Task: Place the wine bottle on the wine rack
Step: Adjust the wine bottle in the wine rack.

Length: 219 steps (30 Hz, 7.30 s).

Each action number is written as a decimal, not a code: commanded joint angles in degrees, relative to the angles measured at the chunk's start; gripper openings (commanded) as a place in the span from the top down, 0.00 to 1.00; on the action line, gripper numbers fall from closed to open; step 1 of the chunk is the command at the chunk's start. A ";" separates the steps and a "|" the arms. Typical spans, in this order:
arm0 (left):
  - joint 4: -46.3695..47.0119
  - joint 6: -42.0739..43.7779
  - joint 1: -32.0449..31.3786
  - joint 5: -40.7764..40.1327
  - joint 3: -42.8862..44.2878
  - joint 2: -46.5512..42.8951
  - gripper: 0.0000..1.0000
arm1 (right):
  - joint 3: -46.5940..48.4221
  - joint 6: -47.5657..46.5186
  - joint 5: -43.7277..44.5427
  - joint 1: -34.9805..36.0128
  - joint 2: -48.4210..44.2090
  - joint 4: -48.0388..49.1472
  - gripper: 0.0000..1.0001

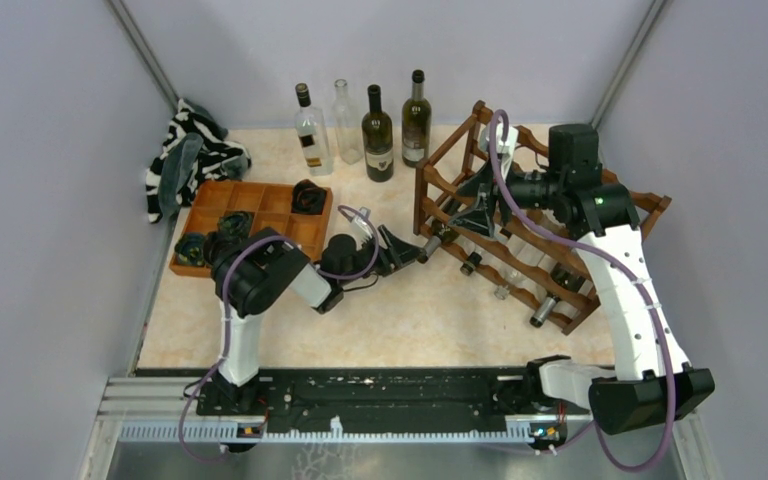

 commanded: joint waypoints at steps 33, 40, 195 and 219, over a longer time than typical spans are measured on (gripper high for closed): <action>1.43 1.04 -0.11 13.46 19.03 13.45 0.45 | -0.01 -0.64 -1.28 -0.31 -2.13 1.78 0.35; 0.99 1.64 0.46 14.79 20.20 14.21 0.56 | 0.01 -0.65 -1.26 -0.35 -2.13 1.85 0.35; -19.25 31.86 -7.19 -21.23 18.06 -1.53 0.33 | -0.60 -2.43 -1.29 -0.31 -2.84 0.55 0.35; -38.23 37.67 -7.18 -14.94 6.80 -14.24 0.66 | -2.03 -3.89 -1.43 -0.31 -3.96 -0.16 0.35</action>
